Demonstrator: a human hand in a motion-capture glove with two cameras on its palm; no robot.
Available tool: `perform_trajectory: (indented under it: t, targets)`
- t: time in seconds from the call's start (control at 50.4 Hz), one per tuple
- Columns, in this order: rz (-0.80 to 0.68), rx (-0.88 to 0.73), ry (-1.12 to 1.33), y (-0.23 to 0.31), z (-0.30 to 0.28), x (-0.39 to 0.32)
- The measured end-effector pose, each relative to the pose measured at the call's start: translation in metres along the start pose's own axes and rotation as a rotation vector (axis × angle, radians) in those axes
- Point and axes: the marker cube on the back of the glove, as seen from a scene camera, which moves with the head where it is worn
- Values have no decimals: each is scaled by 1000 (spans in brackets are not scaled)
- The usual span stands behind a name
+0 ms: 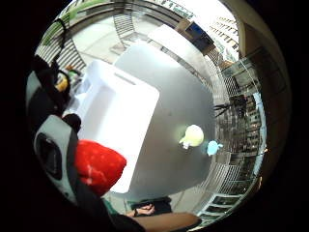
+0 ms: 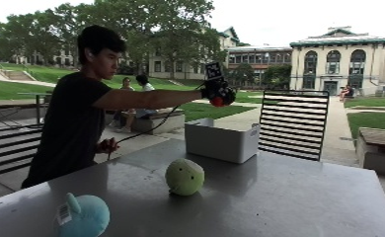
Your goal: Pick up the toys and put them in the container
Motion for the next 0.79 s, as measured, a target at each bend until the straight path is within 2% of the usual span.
perform_trajectory:
  t: [0.04, 0.119, 0.238, 0.317, 0.456, 0.635, 0.793]
  targets:
    - [-28, -8, 27, 1, 3, 4]
    - [-187, -4, 155, 3, 10, 27]
    - [-40, 25, -45, -17, 12, -3]
    - [-2, 9, -16, -24, 18, 8]
    - [-60, -39, 132, -30, 35, 34]
    - [35, -28, 92, -30, 25, 43]
    - [-20, -16, 28, -18, 6, 54]
